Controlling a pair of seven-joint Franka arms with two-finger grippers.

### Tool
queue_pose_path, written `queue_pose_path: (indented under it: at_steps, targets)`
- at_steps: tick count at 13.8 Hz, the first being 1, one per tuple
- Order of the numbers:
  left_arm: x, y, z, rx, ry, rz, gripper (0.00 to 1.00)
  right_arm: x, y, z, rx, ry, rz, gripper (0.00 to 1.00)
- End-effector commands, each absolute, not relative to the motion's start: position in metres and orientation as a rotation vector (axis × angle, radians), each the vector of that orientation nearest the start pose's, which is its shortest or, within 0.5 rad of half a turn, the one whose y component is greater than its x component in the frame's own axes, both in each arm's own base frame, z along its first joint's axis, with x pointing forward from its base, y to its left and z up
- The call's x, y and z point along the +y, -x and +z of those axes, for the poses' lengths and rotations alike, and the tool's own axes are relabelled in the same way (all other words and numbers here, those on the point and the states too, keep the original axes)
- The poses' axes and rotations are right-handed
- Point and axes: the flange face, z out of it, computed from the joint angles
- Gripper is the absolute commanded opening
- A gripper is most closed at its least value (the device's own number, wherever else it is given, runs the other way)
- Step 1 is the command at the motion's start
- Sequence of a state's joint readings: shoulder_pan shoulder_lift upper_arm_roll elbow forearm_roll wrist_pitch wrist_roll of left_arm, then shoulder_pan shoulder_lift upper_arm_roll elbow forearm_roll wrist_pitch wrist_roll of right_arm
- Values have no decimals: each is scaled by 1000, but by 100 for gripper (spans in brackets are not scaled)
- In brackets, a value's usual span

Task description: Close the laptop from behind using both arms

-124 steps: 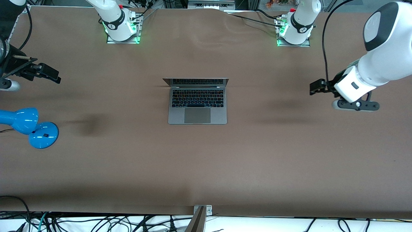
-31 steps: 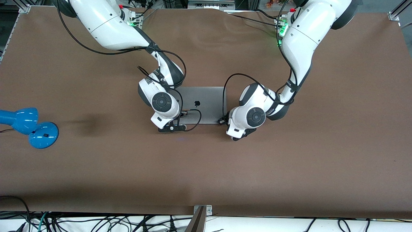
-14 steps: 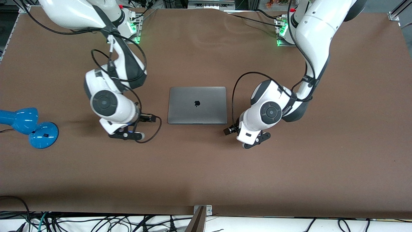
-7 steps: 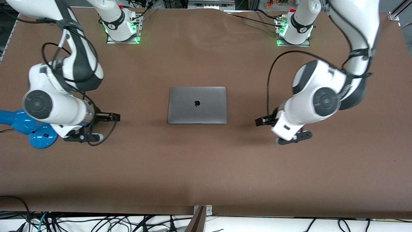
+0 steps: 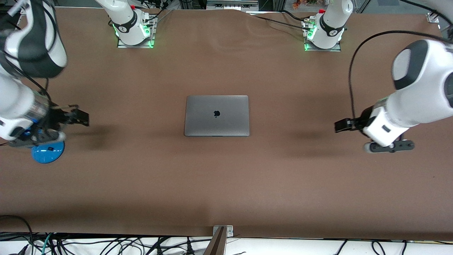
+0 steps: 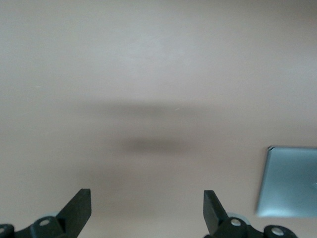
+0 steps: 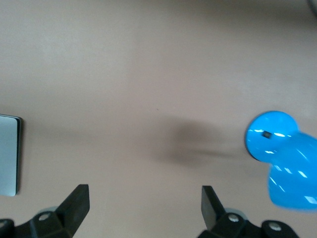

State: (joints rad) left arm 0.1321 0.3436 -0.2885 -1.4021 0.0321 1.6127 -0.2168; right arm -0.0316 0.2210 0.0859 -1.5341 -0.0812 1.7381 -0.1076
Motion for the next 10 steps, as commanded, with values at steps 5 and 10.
queue_pose_path:
  at_steps: [5, 10]
  targets:
    - [-60, -574, 572, -9, 3063, 258, 100, 24, -546, 607, -31, 3207, 39, 100]
    - [-64, -513, 558, 11, 3036, 233, 100, 5, -540, 617, 123, 3200, 19, 100]
